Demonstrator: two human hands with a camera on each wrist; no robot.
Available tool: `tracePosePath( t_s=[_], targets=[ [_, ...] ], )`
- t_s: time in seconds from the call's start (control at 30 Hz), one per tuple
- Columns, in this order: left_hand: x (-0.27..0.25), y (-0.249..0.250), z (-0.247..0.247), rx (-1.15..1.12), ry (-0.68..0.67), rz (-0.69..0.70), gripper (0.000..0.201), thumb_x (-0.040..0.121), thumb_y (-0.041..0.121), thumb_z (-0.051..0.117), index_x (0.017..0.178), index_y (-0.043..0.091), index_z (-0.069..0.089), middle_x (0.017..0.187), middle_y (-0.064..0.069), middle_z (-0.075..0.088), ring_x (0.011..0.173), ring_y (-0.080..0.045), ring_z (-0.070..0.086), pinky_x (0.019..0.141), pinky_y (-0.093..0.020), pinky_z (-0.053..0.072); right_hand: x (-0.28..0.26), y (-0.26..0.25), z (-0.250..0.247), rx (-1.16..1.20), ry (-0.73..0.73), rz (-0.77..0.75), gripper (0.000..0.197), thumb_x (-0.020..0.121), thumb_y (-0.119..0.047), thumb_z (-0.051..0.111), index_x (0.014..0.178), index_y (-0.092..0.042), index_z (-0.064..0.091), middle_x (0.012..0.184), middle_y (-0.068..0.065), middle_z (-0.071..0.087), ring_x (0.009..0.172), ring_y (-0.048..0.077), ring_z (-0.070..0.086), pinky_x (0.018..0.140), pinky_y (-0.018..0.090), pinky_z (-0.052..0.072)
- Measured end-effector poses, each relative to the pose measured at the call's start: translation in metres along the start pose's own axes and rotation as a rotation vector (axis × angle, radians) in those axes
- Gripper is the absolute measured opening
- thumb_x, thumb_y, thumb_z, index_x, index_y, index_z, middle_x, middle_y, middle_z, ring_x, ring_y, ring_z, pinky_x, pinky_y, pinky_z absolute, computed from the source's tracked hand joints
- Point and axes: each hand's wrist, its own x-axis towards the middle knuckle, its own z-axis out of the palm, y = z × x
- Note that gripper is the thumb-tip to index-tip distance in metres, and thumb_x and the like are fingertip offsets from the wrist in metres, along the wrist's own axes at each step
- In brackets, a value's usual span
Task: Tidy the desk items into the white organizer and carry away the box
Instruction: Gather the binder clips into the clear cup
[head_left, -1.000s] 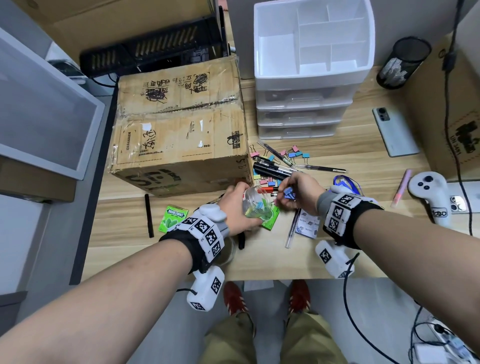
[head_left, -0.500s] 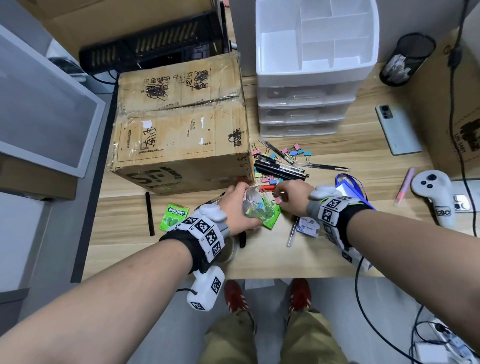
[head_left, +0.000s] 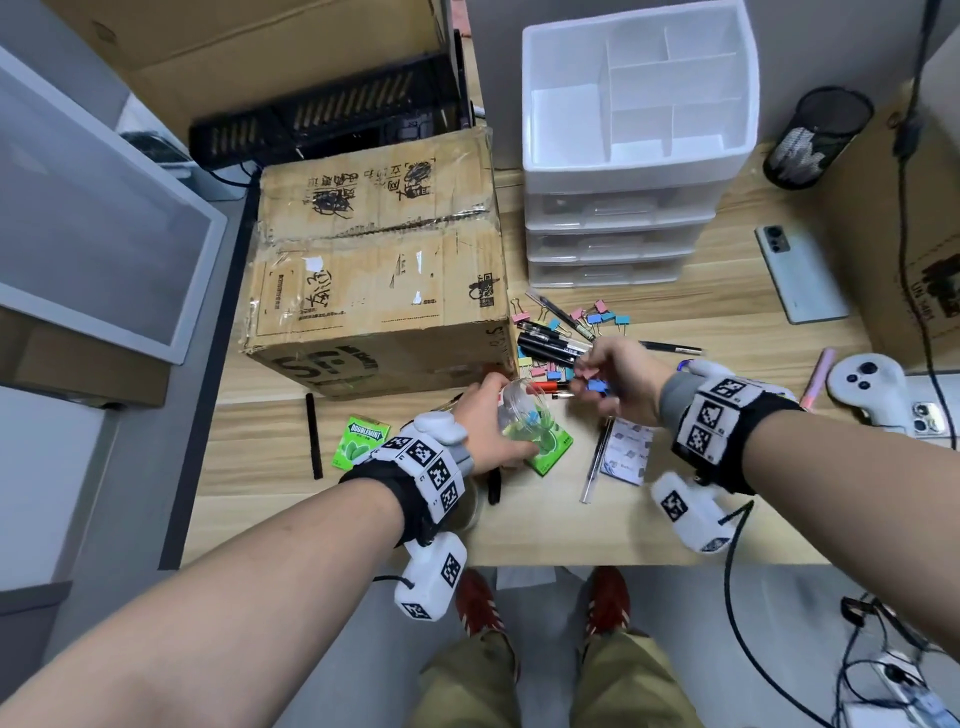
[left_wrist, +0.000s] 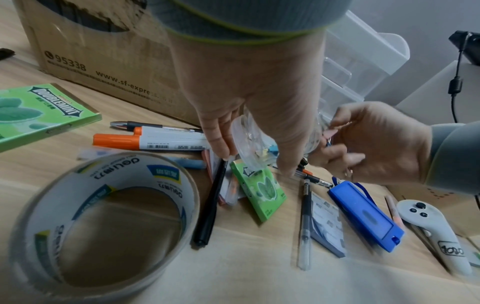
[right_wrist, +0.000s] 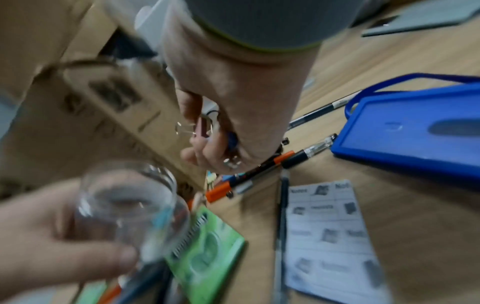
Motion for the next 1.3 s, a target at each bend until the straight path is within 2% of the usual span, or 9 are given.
tracePosePath(
  t_s=[0.17, 0.33, 0.53, 0.63, 0.9, 1.03, 1.13, 1.2, 1.3],
  targets=[
    [0.002, 0.014, -0.002, -0.022, -0.087, -0.033, 0.072, 0.059, 0.049, 0.086, 0.111, 0.024, 0.043, 0.094, 0.005, 0.061, 0.079, -0.012, 0.059, 0.054, -0.021, 0.038, -0.017, -0.019, 0.016, 0.388, -0.153, -0.061, 0.012, 0.067, -0.015, 0.045, 0.075, -0.008, 0.051, 0.078, 0.012, 0.055, 0.061, 0.019, 0.047, 0.050, 0.023, 0.040],
    [0.007, 0.021, 0.000, -0.092, -0.102, -0.046, 0.076, 0.054, 0.053, 0.086, 0.110, 0.023, 0.044, 0.097, 0.005, 0.066, 0.081, -0.015, 0.067, 0.073, -0.033, 0.056, -0.025, -0.020, 0.033, 0.376, -0.157, -0.114, 0.025, 0.085, -0.021, 0.044, 0.076, -0.005, 0.061, 0.084, 0.015, 0.065, 0.076, 0.024, 0.059, 0.079, 0.036, 0.050],
    [0.008, 0.030, -0.004, -0.256, -0.104, -0.053, 0.075, 0.062, 0.040, 0.091, 0.120, 0.022, 0.047, 0.104, 0.010, 0.064, 0.089, -0.008, 0.062, 0.061, -0.012, 0.048, -0.032, -0.019, 0.037, 0.215, -0.162, -0.181, 0.041, 0.091, -0.018, 0.041, 0.072, -0.008, 0.075, 0.091, 0.012, 0.070, 0.089, 0.022, 0.062, 0.075, 0.028, 0.048],
    [0.009, 0.031, -0.003, -0.312, -0.096, -0.068, 0.069, 0.067, 0.039, 0.088, 0.118, 0.022, 0.046, 0.101, 0.012, 0.061, 0.090, -0.008, 0.061, 0.061, -0.007, 0.043, -0.032, -0.017, 0.038, 0.130, -0.174, -0.186, 0.038, 0.091, -0.021, 0.039, 0.097, -0.001, 0.071, 0.099, 0.014, 0.071, 0.087, 0.020, 0.063, 0.075, 0.026, 0.049],
    [0.012, 0.024, 0.001, -0.343, -0.113, -0.050, 0.079, 0.063, 0.047, 0.088, 0.126, 0.023, 0.045, 0.115, 0.009, 0.064, 0.098, -0.009, 0.063, 0.064, -0.011, 0.050, -0.029, -0.017, 0.032, 0.028, -0.197, -0.204, 0.044, 0.095, -0.019, 0.035, 0.123, 0.001, 0.062, 0.120, 0.014, 0.069, 0.112, 0.019, 0.065, 0.098, 0.028, 0.047],
    [0.013, 0.019, 0.001, -0.342, -0.105, -0.016, 0.080, 0.062, 0.035, 0.092, 0.130, 0.021, 0.052, 0.111, 0.010, 0.065, 0.093, -0.007, 0.062, 0.061, -0.003, 0.045, -0.014, -0.022, 0.015, 0.071, 0.088, -0.289, 0.017, 0.092, -0.008, 0.051, 0.101, -0.006, 0.066, 0.097, 0.012, 0.072, 0.090, 0.022, 0.071, 0.088, 0.036, 0.055],
    [0.017, 0.013, 0.002, -0.331, -0.104, 0.003, 0.078, 0.059, 0.032, 0.093, 0.127, 0.021, 0.057, 0.109, 0.009, 0.068, 0.093, -0.007, 0.063, 0.073, -0.013, 0.042, 0.018, -0.022, -0.021, -0.396, 0.533, -0.369, 0.020, 0.085, -0.002, 0.057, 0.077, -0.019, 0.065, 0.082, 0.001, 0.067, 0.081, 0.021, 0.063, 0.083, 0.033, 0.053],
    [0.019, 0.009, 0.005, -0.334, -0.110, 0.008, 0.081, 0.056, 0.035, 0.094, 0.127, 0.024, 0.058, 0.106, 0.011, 0.070, 0.091, -0.005, 0.065, 0.075, -0.016, 0.045, 0.030, -0.022, -0.043, -0.768, 0.681, -0.349, 0.017, 0.084, -0.006, 0.059, 0.084, -0.021, 0.066, 0.091, -0.002, 0.069, 0.087, 0.021, 0.064, 0.080, 0.025, 0.048],
    [0.021, 0.007, 0.008, -0.341, -0.143, 0.006, 0.077, 0.053, 0.039, 0.094, 0.121, 0.029, 0.060, 0.099, 0.012, 0.071, 0.071, -0.001, 0.064, 0.063, -0.019, 0.048, 0.042, -0.027, -0.059, -1.013, 0.747, -0.366, 0.019, 0.086, -0.012, 0.058, 0.097, -0.023, 0.068, 0.100, 0.003, 0.072, 0.091, 0.028, 0.066, 0.081, 0.030, 0.052]
  ],
)
